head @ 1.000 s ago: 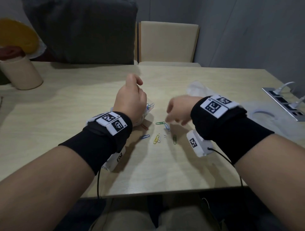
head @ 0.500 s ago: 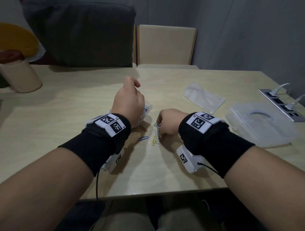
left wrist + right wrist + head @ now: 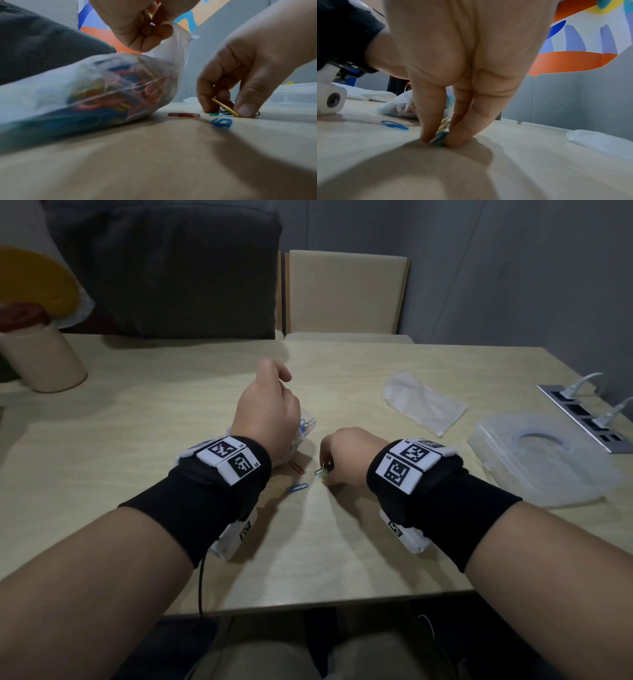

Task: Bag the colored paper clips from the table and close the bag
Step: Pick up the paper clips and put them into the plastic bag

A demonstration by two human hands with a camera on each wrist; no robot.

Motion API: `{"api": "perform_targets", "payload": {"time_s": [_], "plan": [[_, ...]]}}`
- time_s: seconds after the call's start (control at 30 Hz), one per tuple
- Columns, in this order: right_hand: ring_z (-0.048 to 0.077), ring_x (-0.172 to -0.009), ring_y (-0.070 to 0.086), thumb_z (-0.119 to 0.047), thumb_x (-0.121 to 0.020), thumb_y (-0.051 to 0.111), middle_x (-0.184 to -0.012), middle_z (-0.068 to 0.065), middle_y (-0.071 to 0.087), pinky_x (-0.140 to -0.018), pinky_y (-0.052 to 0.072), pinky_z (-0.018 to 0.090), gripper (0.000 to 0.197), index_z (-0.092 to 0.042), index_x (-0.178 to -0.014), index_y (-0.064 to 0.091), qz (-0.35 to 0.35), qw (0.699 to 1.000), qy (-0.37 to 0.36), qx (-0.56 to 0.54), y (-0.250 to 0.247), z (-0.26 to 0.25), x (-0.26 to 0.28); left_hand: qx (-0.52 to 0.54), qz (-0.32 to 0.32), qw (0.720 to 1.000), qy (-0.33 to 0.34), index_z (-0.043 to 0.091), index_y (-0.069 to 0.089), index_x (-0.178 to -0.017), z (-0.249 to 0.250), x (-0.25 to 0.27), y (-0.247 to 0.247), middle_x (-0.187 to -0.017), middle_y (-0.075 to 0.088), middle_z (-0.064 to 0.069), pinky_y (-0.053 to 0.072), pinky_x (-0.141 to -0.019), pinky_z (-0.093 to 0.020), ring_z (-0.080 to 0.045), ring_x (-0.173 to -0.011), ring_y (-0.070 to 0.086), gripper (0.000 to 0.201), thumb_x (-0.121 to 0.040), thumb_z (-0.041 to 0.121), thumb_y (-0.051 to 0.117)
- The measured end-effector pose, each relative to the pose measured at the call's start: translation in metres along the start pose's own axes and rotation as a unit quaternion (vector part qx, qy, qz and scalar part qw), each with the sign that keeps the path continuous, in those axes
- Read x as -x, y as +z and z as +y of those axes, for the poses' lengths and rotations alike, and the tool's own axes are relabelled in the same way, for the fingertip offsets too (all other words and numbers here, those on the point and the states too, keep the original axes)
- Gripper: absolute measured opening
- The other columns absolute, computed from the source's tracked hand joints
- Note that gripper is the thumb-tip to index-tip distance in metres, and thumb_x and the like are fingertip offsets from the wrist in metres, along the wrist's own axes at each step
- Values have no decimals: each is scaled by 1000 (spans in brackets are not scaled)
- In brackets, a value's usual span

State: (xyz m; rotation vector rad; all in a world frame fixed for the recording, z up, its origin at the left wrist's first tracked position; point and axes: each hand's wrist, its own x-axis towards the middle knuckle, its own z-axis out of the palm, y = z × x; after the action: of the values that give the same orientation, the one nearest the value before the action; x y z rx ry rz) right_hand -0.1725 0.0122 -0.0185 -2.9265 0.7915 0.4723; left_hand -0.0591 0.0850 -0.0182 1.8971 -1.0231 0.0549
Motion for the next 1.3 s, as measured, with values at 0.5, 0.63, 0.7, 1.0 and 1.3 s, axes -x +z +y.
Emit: {"api": "perform_targets", "payload": {"time_s": [0.5, 0.63, 0.7, 1.0, 1.3], "plan": [[24, -79, 73, -14, -78, 73, -86, 8, 76, -82, 59, 34, 13, -8, -90, 75, -1, 969, 76, -233, 3, 20, -13, 1, 0, 1000, 4, 8, 45, -109, 1, 0, -2, -78, 58, -15, 42, -66, -41, -28, -72, 53, 21, -88, 4, 42], [16, -56, 61, -3, -78, 73, -64, 4, 66, -72, 59, 30, 9, -9, -72, 70, 66, 916, 96, -385, -14, 31, -12, 1, 1, 1000, 5, 10, 45, -108, 0, 0, 0, -75, 57, -12, 41, -66, -42, -26, -70, 51, 21, -88, 5, 42], [14, -55, 60, 1, -79, 73, -65, 5, 64, -71, 60, 29, 17, -10, -68, 66, 104, 864, 97, -482, -28, 34, -12, 3, 0, 1000, 3, 10, 45, -107, 0, 0, 0, -75, 56, -10, 41, -66, -40, -26, -70, 51, 21, -87, 5, 42], [23, -79, 67, -2, -87, 62, -78, 10, 66, -86, 59, 38, 19, -11, -71, 64, 81, 858, 70, -503, -49, -4, -23, 7, 6, 1000, 4, 9, 46, -109, -2, -1, -1, -77, 57, -11, 39, -63, -36, -28, -72, 52, 22, -87, 5, 44], [27, -88, 64, -1, -91, 47, -93, 6, 61, -77, 60, 39, 22, -15, -85, 63, 144, 866, 130, -461, -38, 24, -31, 10, 12, 1000, 5, 9, 46, -108, -4, -2, 0, -73, 54, -6, 31, -61, -31, -22, -68, 48, 22, -87, 4, 43]]}}
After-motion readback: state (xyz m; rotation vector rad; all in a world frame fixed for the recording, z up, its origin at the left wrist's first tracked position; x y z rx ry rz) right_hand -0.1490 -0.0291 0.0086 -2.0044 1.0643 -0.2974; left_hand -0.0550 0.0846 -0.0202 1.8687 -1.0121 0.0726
